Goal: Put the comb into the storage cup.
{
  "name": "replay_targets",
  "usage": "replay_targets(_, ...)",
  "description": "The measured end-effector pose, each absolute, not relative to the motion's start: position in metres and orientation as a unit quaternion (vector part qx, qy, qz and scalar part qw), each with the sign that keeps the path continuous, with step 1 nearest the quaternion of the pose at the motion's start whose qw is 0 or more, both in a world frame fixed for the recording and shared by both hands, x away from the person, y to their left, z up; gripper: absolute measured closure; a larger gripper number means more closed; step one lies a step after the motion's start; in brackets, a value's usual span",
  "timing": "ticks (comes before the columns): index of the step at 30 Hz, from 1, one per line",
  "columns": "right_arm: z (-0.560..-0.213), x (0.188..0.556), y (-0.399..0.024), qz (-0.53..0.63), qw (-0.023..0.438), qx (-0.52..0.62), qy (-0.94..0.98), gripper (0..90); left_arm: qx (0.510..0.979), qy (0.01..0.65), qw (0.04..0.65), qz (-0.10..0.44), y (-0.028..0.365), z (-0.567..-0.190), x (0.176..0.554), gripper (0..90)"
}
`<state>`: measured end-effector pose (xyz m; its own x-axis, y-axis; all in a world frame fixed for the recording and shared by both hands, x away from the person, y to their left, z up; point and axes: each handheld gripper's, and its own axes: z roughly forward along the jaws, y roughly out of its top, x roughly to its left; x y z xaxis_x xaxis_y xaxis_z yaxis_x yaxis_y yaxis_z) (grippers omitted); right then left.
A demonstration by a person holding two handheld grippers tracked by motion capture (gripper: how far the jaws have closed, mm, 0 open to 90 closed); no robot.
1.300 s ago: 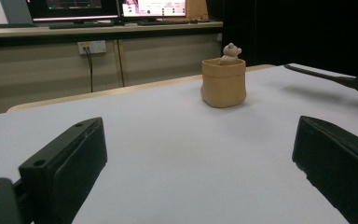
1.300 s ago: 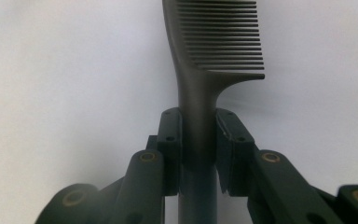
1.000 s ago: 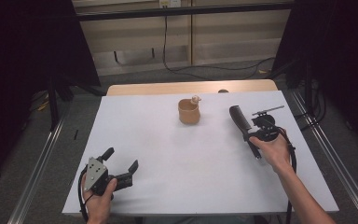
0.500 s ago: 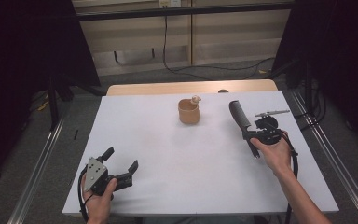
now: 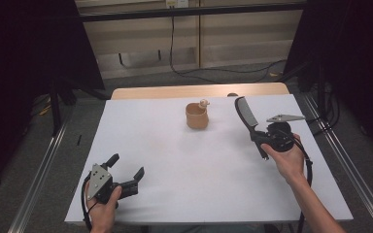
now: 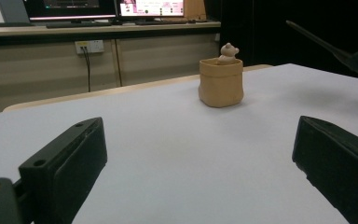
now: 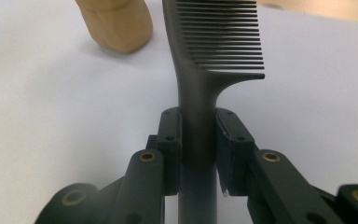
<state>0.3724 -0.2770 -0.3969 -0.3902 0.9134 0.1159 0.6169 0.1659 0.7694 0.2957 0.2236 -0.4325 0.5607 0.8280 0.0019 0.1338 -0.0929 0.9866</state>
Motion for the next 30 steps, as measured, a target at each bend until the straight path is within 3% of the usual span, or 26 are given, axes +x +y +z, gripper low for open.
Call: replay_targets(30, -0.385, 0.363, -0.269, 0.484, 0.25, 0.45, 0.707, 72.8, 0.673, 0.357, 0.573, 0.303, 0.224, -0.432, 0.296, 3.1)
